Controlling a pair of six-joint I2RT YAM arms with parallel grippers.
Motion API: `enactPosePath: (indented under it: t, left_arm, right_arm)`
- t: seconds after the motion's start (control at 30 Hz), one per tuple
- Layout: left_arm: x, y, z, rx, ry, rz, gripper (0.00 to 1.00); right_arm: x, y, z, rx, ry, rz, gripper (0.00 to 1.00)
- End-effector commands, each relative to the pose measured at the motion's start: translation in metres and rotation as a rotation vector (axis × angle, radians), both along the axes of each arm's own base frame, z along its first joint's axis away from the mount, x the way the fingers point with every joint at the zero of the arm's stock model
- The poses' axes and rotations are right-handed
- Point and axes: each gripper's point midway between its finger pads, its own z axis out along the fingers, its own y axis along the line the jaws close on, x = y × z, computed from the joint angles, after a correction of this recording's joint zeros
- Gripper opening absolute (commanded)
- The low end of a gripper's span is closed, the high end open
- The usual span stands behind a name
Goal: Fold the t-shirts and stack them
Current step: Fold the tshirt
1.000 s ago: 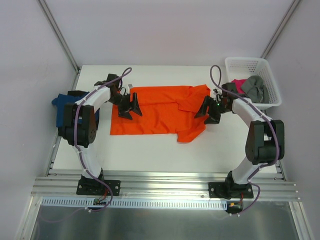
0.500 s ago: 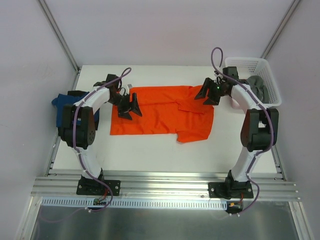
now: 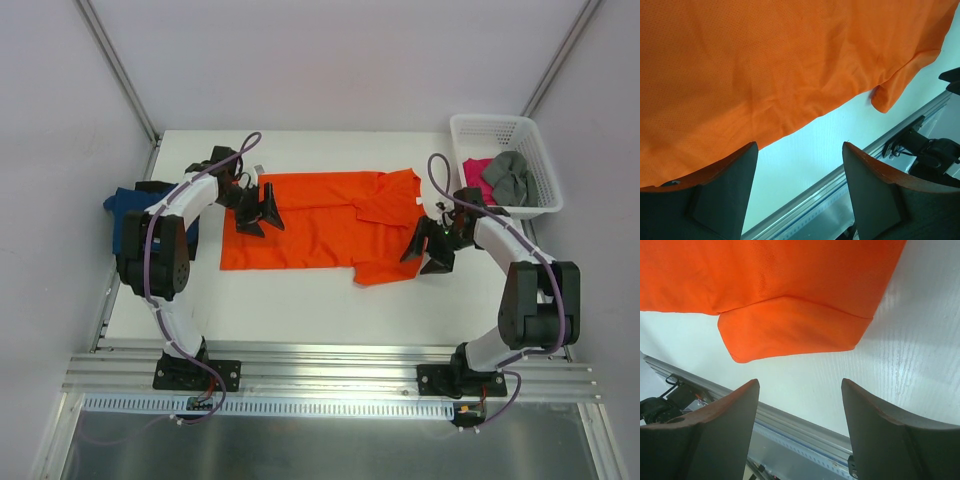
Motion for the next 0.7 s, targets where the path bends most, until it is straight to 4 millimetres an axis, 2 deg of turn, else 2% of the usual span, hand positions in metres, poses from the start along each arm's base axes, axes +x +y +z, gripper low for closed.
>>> enactPosePath:
  t: [0.0, 0.13, 0.47, 0.67]
  left_arm:
    - [-0.004, -0.007, 0.022, -0.040, -0.030, -0.005, 0.69]
    - [-0.008, -0.007, 0.022, -0.047, -0.027, -0.009, 0.68]
    - [-0.013, -0.007, 0.019, -0.045, -0.014, -0.007, 0.69]
    - [-0.014, -0.005, 0.017, -0.038, -0.011, -0.005, 0.69]
  right_arm:
    - [0.010, -0.002, 0.001, -0.012, -0.049, 0.002, 0.71]
    - [0.015, -0.006, -0.016, -0.027, -0.015, 0.003, 0.71]
    - [0.032, -0.010, -0.038, -0.043, 0.007, 0.004, 0.71]
    - [0.043, -0.006, -0.038, -0.030, -0.009, 0.001, 0.72]
